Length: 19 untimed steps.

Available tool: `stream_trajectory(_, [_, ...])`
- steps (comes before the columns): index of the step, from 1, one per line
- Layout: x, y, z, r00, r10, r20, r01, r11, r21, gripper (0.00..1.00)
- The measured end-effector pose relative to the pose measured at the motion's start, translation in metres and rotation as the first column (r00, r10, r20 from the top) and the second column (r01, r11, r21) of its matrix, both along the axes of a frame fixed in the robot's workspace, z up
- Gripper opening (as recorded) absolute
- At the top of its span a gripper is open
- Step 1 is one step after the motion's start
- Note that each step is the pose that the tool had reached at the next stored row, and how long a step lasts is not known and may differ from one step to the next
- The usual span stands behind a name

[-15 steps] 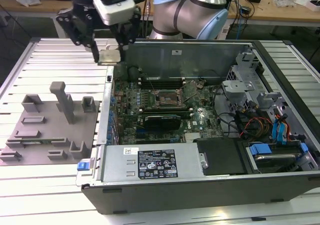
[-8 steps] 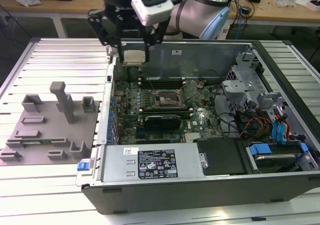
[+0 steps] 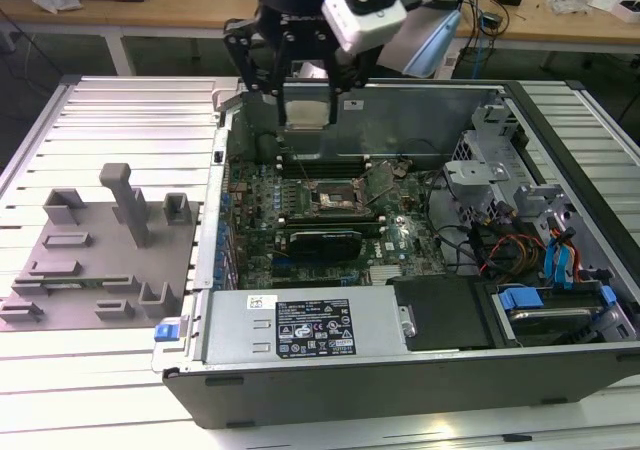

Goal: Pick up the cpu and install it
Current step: 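Pick up the cpu and move it towards the insertion slot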

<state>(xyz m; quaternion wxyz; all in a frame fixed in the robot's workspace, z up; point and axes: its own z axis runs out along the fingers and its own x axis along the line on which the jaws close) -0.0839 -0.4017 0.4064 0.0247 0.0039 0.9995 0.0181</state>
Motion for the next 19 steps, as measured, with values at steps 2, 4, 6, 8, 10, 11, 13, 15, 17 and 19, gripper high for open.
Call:
stream_trajectory(2, [0.0067, 0.0, 0.0001, 1.0, 0.0, -0.0005, 0.0, 1.0, -0.0001, 0.55])
stream_trajectory(4, [0.0083, 0.0, 0.0, 1.0, 0.0, -0.0005, 0.0, 1.0, 0.0, 0.55])
stream_trajectory(6, [0.0084, 0.0, -0.0027, 1.0, 0.0, -0.0004, 0.0, 1.0, -0.0001, 0.55])
stream_trajectory(8, [0.0084, 0.0, -0.0071, 1.0, 0.0, -0.0004, 0.0, 1.0, 0.0, 0.55])
stream_trajectory(10, [0.0084, 0.0, -0.0111, 1.0, 0.0, -0.0005, 0.0, 1.0, -0.0001, 0.55])
stream_trajectory(11, [0.0085, 0.0, -0.0138, 1.0, 0.0, -0.0005, 0.0, 1.0, 0.0001, 0.55])
stream_trajectory(13, [0.0086, 0.0, -0.0188, 1.0, 0.0, -0.0005, 0.0, 1.0, 0.0, 0.55])
stream_trajectory(15, [0.0087, 0.0, -0.0223, 1.0, 0.0, -0.0009, 0.0, 1.0, -0.0001, 0.55])
stream_trajectory(17, [0.0093, 0.0, -0.0292, 1.0, 0.0, -0.0019, 0.0, 1.0, 0.0001, 0.55])
stream_trajectory(19, [0.0099, 0.0, -0.0345, 1.0, 0.0, -0.0036, 0.0, 1.0, 0.0, 0.55])
